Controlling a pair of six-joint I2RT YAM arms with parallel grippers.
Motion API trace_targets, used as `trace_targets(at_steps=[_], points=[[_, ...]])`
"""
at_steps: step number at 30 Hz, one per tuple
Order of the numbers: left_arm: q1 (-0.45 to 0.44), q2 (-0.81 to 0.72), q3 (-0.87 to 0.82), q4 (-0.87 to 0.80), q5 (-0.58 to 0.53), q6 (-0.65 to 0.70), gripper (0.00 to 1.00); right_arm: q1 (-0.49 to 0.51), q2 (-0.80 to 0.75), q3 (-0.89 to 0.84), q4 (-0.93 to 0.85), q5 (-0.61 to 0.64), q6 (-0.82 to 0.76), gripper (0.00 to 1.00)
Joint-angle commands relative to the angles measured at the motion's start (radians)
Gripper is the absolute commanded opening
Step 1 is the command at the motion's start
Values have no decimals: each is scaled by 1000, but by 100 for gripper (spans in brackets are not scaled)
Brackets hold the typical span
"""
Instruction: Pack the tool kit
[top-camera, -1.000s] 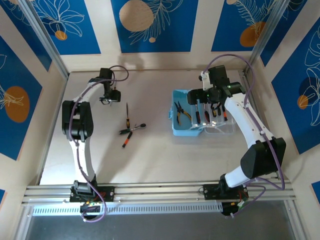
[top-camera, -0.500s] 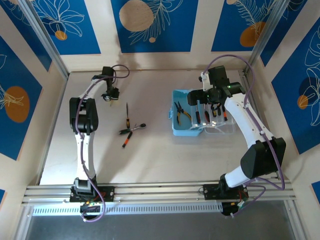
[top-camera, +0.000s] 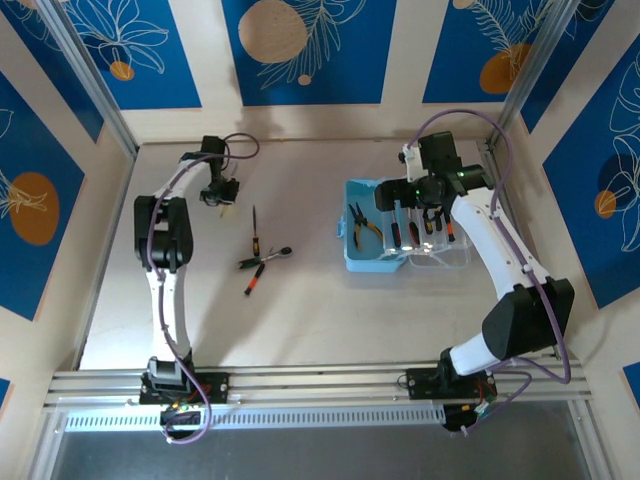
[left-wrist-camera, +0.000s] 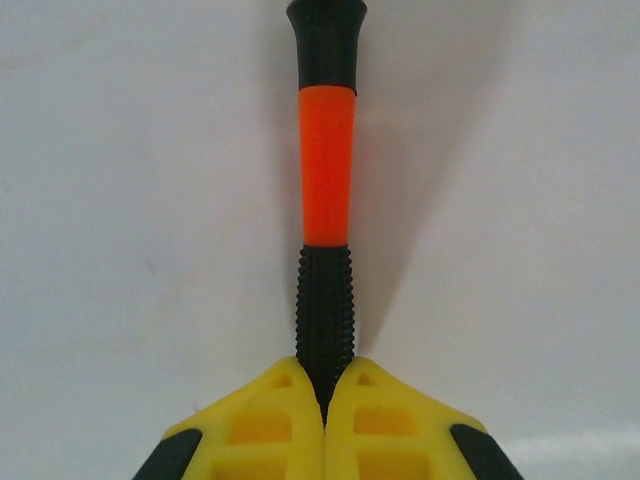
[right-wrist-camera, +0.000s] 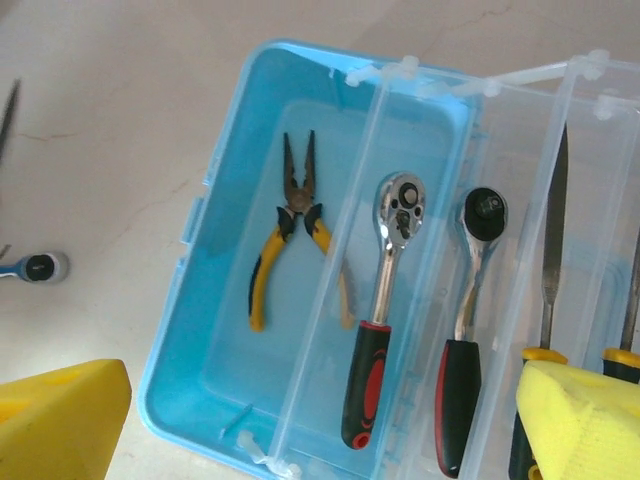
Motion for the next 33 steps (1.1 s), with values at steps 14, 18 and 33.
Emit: trace_targets(at_steps=[14,18,33], points=[[-330,-712,-518,214,455,706,0,0,24,101,-47,-472,-27,100],[-384,-744,-542,182,523,810,0,-3,29,106,-60,-503,-45,99],[-524,-723,-543,78,598,1128,0,97,144,116,-164,-616,-167,91]])
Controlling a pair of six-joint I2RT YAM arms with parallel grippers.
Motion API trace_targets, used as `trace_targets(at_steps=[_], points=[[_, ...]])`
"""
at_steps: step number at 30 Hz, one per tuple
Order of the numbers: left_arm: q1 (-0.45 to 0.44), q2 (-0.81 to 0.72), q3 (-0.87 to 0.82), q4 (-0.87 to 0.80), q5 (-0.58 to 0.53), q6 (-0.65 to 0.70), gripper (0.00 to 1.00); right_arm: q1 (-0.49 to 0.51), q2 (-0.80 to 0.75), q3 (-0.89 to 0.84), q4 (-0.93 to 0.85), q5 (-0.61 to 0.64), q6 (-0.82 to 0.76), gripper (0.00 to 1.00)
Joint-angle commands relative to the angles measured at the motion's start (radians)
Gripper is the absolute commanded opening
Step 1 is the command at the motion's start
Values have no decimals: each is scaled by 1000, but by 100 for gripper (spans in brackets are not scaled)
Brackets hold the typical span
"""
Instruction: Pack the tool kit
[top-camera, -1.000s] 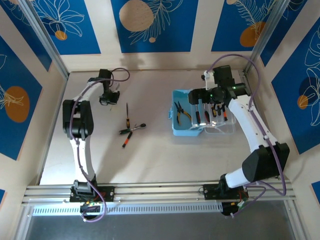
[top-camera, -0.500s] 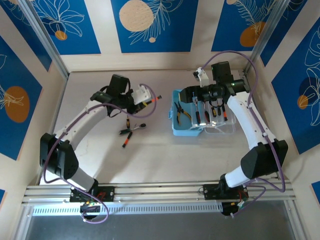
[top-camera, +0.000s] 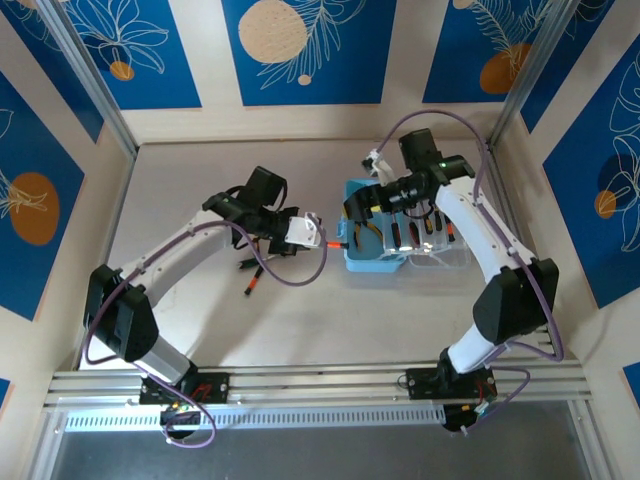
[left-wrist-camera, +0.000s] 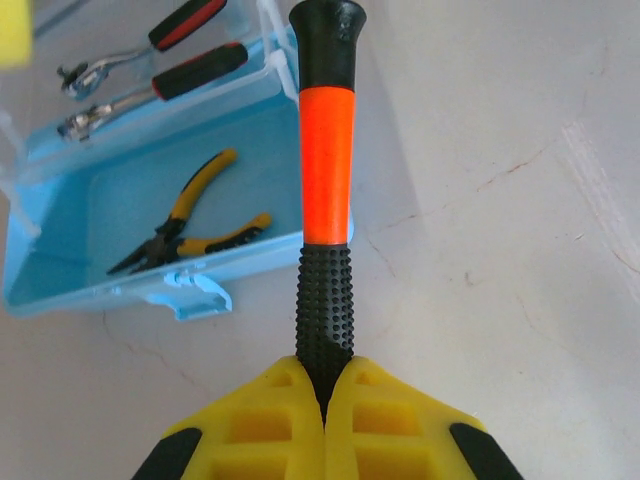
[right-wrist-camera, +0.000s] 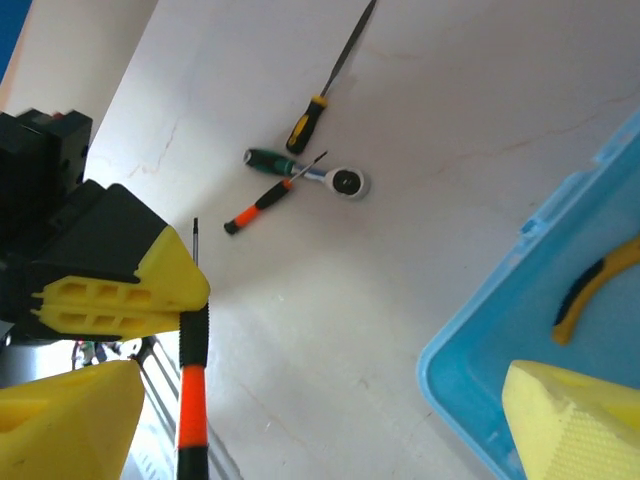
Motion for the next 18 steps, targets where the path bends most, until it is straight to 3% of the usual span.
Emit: trace_targets(at_steps=[1,8,18], points=[[-7,-2,-7,-17,62,94,0,18,16,22,-61,-71,-50,90],[-10,12,10,-25,46,114,0,68,35,-43,-96,-197,-107,77],[-9,17,29,-36,32,130,0,109,59,-101,-124,-246,-127,60]])
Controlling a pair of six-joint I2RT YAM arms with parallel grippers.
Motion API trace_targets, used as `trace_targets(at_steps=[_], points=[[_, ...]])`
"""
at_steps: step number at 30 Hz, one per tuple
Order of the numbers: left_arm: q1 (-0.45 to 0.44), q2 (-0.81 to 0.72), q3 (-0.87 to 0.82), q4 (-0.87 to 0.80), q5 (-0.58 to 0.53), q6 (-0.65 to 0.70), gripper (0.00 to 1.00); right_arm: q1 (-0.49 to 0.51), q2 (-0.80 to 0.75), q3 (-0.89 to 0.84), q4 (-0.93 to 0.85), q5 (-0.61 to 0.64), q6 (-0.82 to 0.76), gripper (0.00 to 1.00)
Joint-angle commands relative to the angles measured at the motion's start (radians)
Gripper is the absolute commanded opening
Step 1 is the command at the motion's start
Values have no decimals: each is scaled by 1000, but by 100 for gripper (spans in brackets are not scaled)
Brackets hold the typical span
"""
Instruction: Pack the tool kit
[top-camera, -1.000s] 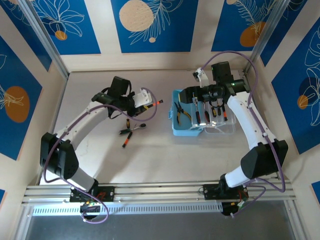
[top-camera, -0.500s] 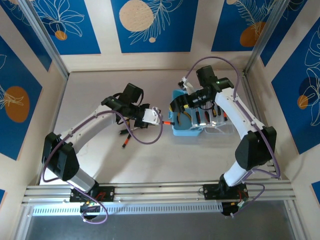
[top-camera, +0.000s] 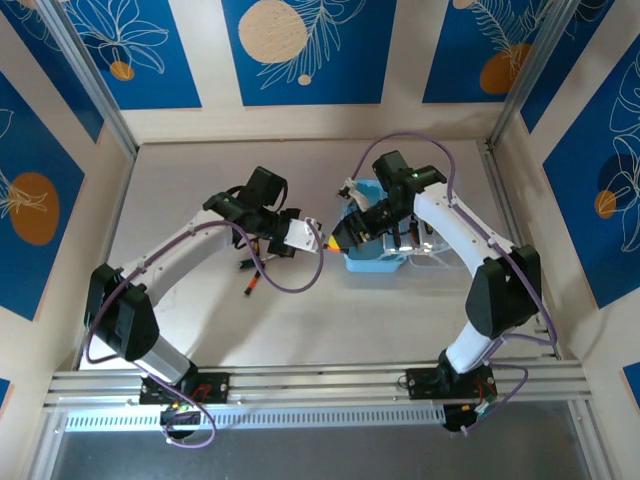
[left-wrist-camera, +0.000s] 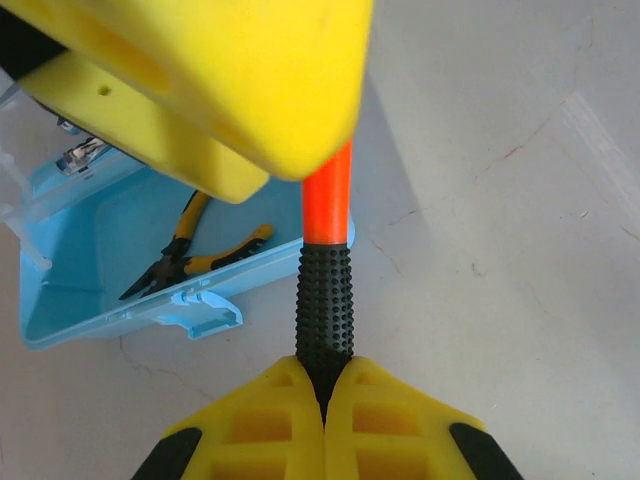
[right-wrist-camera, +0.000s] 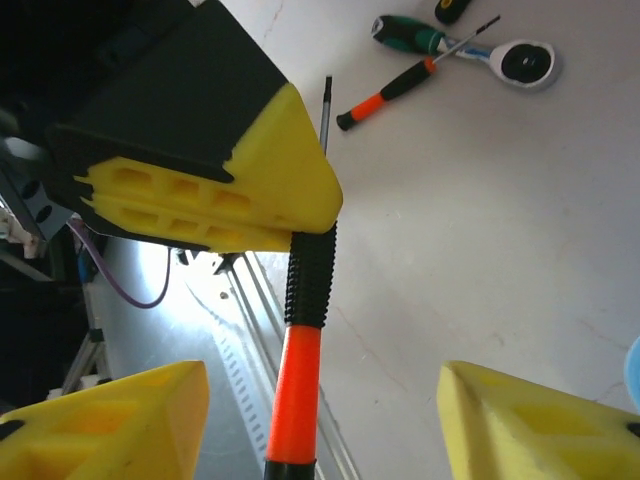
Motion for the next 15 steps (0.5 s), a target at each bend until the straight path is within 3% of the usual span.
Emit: trace_targets(at_steps=[1,15], points=[[-7,12,31,-32,20,32,0,9,13,-16,-35,-63,-22,57],[-8,28,61,-45,23,41,0,46,60,20,-61,-66,-31,16]])
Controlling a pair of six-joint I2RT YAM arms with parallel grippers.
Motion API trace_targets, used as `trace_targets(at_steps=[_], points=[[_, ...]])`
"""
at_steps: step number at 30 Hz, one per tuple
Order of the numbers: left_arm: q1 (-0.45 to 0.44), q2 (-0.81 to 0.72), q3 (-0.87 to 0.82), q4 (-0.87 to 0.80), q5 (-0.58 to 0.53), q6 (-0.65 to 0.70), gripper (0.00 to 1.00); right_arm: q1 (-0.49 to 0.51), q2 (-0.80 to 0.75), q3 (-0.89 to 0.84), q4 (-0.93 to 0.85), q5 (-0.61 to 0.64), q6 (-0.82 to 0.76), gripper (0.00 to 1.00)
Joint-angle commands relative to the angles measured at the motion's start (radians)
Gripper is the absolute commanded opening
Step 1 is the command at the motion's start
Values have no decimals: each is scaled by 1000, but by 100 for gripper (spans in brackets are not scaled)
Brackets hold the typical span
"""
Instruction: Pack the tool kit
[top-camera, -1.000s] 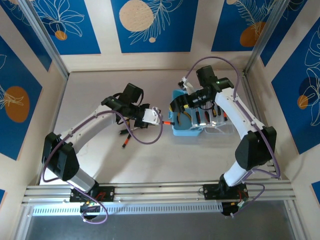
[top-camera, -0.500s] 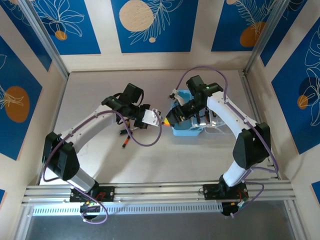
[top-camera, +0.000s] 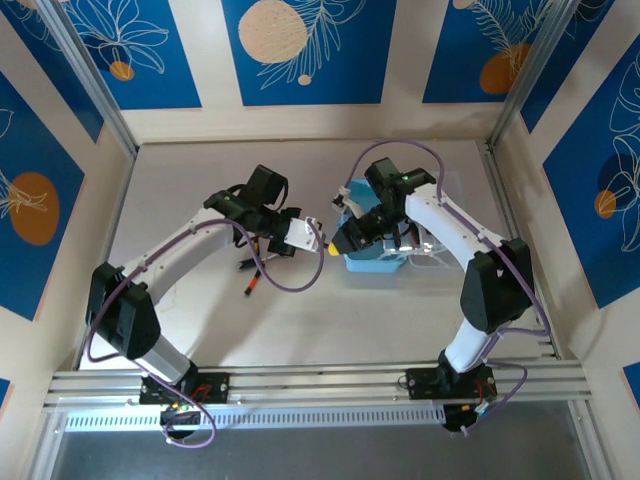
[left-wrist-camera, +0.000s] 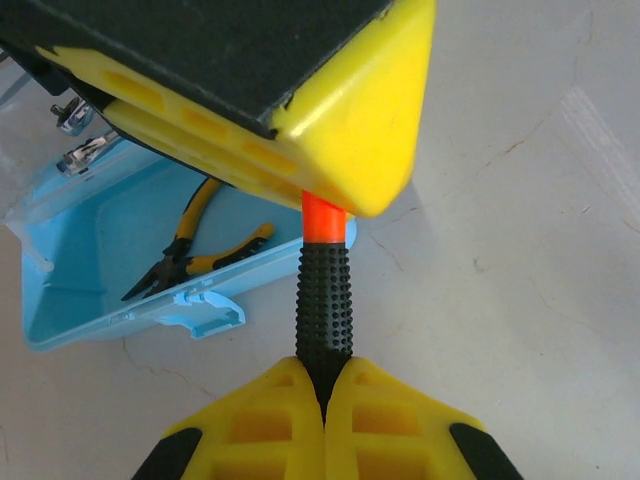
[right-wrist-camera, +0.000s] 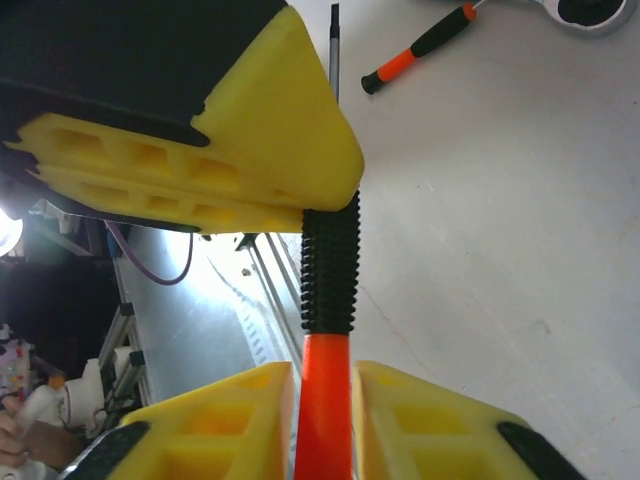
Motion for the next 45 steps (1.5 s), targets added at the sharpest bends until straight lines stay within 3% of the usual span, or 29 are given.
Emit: trace_targets(at_steps=[1,4,7,9,10,11,15,18,22,25,34,45], points=[[-7,18,42,-23,24,21,0,8,21,31,-30,-31,-16,11],[-7,20,40,7,6,-13,1,8,23,36,-33,-22,-16,0],[-6,7,7,114,-44,-111,54,0,9,32,-20,3,-3,0],[-4,-11,-28,220,-110,-207,83,-16,-13,22,-1,30,15,0],[-3,-21,-46,288,-165,-278,95,-31,-32,13,15,48,27,0],[0,-31,-57,342,-223,-344,100,-47,-52,4,30,69,43,0],[53,-18,29,336,-414,-633,99,-147,-173,-45,116,202,127,0],[126,21,100,252,-484,-856,100,-221,-256,-61,135,403,184,0],[191,7,20,301,-491,-1068,100,-322,-303,-47,89,750,291,0],[223,-1,-37,325,-501,-1184,100,-389,-299,-36,26,917,337,0],[270,70,-69,299,-434,-1294,100,-450,-232,-9,-41,1105,343,0],[270,99,-76,309,-381,-1295,100,-482,-129,-29,56,1025,316,0]])
